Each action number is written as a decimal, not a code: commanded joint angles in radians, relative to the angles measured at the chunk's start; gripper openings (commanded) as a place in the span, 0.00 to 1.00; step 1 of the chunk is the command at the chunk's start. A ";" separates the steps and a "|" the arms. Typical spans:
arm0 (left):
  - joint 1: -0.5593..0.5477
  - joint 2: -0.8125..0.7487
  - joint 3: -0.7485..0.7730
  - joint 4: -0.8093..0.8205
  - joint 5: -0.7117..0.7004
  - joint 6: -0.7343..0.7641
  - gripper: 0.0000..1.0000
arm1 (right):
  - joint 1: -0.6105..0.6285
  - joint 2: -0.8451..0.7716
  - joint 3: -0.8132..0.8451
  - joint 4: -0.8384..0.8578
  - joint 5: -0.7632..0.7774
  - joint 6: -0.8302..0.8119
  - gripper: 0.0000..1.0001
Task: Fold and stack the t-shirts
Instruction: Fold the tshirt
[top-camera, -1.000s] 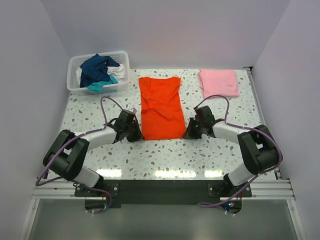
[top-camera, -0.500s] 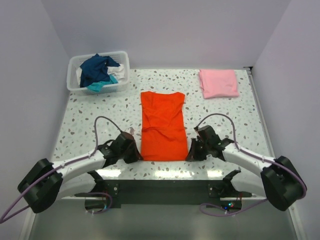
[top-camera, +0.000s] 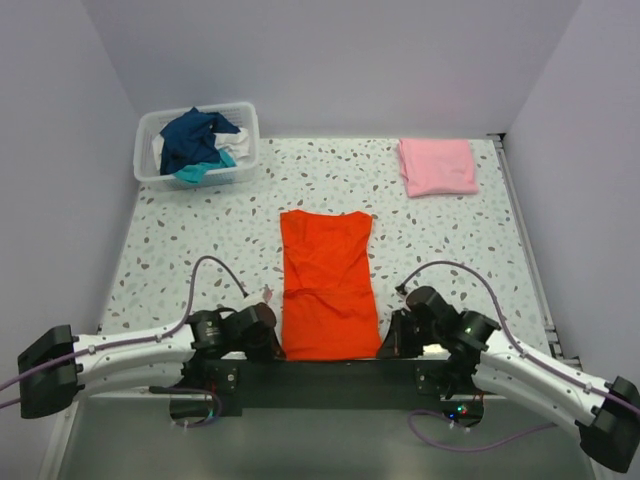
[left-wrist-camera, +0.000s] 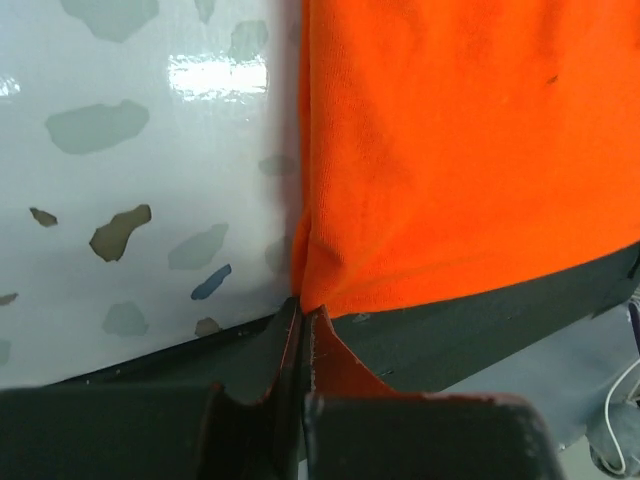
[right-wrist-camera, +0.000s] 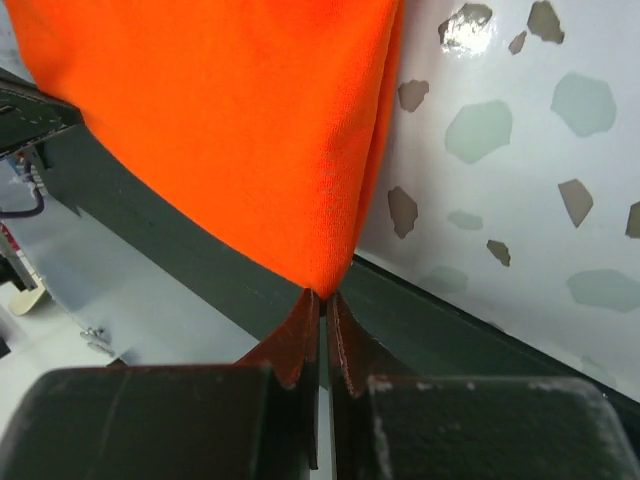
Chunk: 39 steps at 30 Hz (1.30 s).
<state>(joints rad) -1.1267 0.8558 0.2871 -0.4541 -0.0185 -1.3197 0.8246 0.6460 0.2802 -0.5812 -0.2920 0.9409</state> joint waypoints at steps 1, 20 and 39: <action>-0.057 0.052 0.063 -0.159 -0.083 -0.073 0.00 | 0.018 -0.020 0.040 -0.127 0.007 0.041 0.00; -0.027 0.051 0.512 -0.278 -0.504 0.065 0.00 | 0.007 0.184 0.585 -0.325 0.436 -0.235 0.00; 0.435 0.305 0.730 -0.060 -0.344 0.450 0.00 | -0.237 0.444 0.777 -0.020 0.318 -0.390 0.00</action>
<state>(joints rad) -0.7570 1.1316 0.9688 -0.5880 -0.3939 -0.9577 0.6079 1.0615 1.0031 -0.6800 0.0334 0.5789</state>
